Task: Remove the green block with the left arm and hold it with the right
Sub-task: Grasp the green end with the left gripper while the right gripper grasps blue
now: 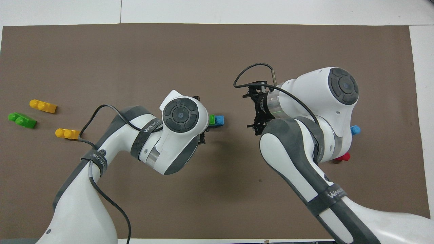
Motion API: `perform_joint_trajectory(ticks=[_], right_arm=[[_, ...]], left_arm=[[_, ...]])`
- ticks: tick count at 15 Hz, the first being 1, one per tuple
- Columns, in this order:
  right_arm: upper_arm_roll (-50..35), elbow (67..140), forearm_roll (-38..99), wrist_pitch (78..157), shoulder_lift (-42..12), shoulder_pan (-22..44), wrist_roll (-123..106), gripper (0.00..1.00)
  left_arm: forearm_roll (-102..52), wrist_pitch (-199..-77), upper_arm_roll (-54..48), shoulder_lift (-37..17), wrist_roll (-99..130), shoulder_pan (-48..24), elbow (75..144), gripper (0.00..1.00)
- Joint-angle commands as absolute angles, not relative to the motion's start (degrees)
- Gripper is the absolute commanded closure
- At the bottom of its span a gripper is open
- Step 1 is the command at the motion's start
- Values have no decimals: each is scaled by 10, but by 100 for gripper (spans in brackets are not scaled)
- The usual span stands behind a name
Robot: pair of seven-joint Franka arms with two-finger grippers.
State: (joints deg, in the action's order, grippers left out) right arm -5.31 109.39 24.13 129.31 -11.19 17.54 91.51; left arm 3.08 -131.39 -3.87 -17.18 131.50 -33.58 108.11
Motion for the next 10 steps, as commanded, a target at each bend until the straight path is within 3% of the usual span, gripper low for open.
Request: perform_joint_trajectory(ticks=[1, 10], right_arm=[[-52, 1088, 263, 1320, -137, 186, 924, 2], [-52, 1088, 306, 1379, -184, 202, 930, 2]], left_arm=[[44, -1322, -29, -188, 1331, -348, 1071, 0], [55, -1336, -29, -191, 1331, -347, 1076, 0]])
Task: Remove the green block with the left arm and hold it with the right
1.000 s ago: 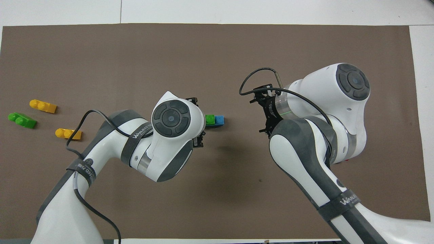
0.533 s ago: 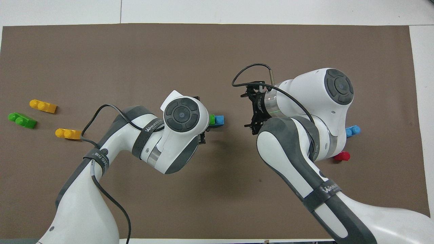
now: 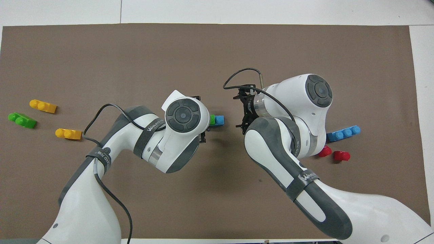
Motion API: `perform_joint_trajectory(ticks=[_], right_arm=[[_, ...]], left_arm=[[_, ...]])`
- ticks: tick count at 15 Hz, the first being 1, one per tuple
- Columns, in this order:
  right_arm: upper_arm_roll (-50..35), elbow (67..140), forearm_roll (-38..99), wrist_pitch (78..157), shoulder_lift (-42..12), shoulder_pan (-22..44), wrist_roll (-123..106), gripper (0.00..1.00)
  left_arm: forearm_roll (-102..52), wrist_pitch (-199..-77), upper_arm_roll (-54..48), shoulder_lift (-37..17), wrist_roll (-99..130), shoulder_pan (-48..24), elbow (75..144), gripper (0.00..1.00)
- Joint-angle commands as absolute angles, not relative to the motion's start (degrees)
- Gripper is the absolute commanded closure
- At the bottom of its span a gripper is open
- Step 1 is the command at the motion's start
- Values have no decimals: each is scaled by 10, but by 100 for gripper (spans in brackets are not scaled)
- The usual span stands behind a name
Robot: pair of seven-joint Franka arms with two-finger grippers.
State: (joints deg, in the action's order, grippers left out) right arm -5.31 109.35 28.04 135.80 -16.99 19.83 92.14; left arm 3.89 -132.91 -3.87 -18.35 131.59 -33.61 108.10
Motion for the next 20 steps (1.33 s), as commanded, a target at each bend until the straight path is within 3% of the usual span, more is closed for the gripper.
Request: perform_joint_trajectory(ticks=[1, 18, 20], right_arm=[[-52, 1088, 314, 1382, -189, 213, 929, 2], [-52, 1092, 315, 1445, -247, 250, 924, 2], [-52, 1092, 316, 1445, -247, 250, 924, 9]], left_arm=[[57, -1336, -29, -192, 1332, -346, 1076, 0], [62, -1352, -29, -192, 1331, -346, 1085, 1], [62, -1352, -29, -192, 1331, -346, 1085, 1]])
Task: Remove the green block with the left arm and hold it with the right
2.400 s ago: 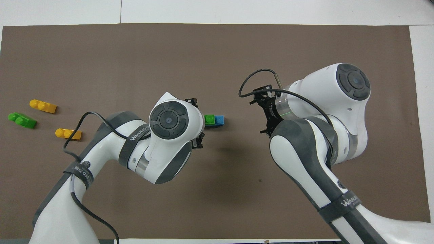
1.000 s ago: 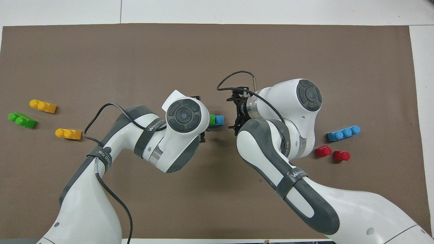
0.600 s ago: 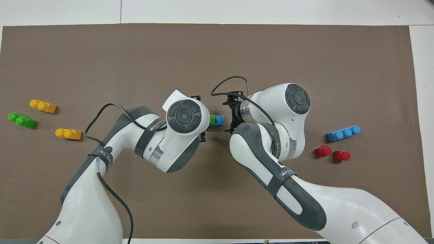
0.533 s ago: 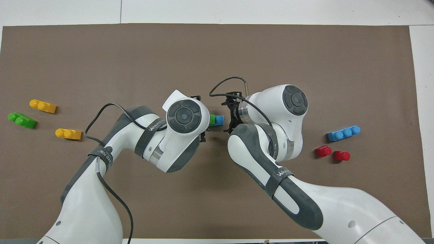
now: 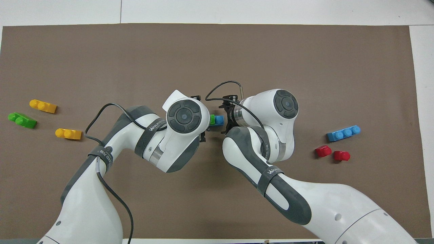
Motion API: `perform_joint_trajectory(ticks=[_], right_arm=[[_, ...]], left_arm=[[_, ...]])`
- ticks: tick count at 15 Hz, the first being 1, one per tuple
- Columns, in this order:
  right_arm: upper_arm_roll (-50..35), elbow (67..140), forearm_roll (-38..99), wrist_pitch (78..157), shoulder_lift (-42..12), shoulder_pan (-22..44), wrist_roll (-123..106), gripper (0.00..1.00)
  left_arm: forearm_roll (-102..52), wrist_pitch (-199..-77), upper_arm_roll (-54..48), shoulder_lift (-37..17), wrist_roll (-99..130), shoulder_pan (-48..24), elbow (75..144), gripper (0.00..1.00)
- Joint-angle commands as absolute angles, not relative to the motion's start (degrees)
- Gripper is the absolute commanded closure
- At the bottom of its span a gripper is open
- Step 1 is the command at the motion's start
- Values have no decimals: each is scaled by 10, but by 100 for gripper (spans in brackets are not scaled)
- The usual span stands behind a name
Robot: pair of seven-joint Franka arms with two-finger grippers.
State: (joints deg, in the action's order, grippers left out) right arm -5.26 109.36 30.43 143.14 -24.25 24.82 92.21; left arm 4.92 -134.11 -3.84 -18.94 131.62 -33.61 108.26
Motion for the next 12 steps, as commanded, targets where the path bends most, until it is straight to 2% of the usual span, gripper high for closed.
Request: perform_joint_trajectory(ticks=[1, 4, 8, 9, 12], right_arm=[[-52, 1093, 316, 1445, -246, 250, 924, 13], [-52, 1093, 316, 1445, -246, 250, 925, 29], [-53, 1096, 318, 1444, -246, 250, 928, 86], [-52, 1096, 326, 1445, -246, 250, 928, 96], [-52, 1094, 340, 1445, -246, 250, 928, 100]], left_arm=[[62, -1352, -29, -192, 1331, -346, 1085, 1], [62, -1352, -29, -192, 1332, -346, 1085, 1], [62, -1351, -29, -192, 1332, -346, 1085, 1], [62, -1351, -29, -192, 1331, -346, 1085, 1], [62, -1351, -29, -192, 1331, -346, 1086, 1]])
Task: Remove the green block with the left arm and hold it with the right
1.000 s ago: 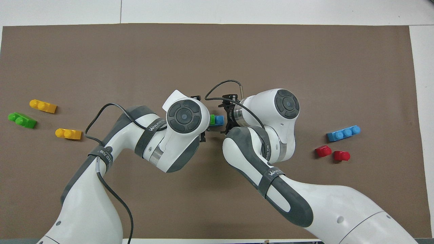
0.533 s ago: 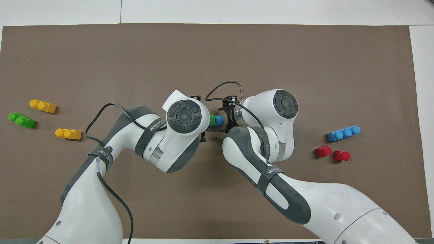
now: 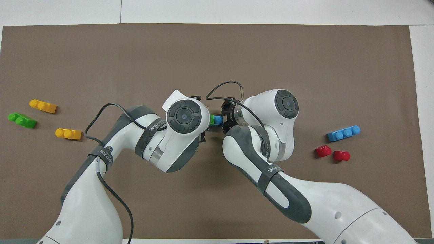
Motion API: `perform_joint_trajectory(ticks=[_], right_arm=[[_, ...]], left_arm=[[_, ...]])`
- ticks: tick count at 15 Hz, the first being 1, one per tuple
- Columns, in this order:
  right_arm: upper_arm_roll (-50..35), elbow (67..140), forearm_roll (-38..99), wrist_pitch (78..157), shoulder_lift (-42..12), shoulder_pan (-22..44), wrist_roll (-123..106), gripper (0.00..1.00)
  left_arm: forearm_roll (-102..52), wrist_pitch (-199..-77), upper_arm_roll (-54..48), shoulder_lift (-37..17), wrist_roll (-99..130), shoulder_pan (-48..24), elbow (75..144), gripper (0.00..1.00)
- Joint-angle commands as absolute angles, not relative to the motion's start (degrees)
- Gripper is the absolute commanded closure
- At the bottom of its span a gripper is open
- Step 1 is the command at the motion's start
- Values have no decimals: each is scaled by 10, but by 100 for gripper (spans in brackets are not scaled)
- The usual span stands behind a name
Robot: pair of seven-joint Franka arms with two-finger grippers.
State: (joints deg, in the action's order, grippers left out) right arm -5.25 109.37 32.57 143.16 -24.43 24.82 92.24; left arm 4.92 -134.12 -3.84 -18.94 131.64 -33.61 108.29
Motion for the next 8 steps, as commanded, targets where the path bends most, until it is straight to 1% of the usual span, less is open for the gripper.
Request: perform_joint_trajectory(ticks=[1, 2, 3, 4, 5, 6, 8], right_arm=[[-52, 1094, 341, 1445, -246, 250, 928, 100], [-52, 1094, 340, 1445, -246, 250, 928, 100], [-52, 1094, 340, 1445, -246, 250, 928, 100], [-52, 1094, 341, 1445, -246, 250, 928, 100], [-52, 1094, 340, 1445, -246, 250, 928, 100], [-52, 1094, 341, 1445, -246, 250, 928, 100], [-52, 1094, 341, 1445, -246, 250, 928, 100]], left_arm=[[62, -1351, -29, -192, 1331, -346, 1086, 2], [63, -1351, -29, -192, 1332, -346, 1086, 6], [65, -1351, -29, -192, 1332, -346, 1086, 17], [65, -1352, -29, -192, 1331, -346, 1086, 51], [65, -1352, -29, -192, 1331, -345, 1086, 92], [65, -1352, -29, -192, 1331, -345, 1086, 100], [65, -1347, -29, -192, 1329, -344, 1082, 100]])
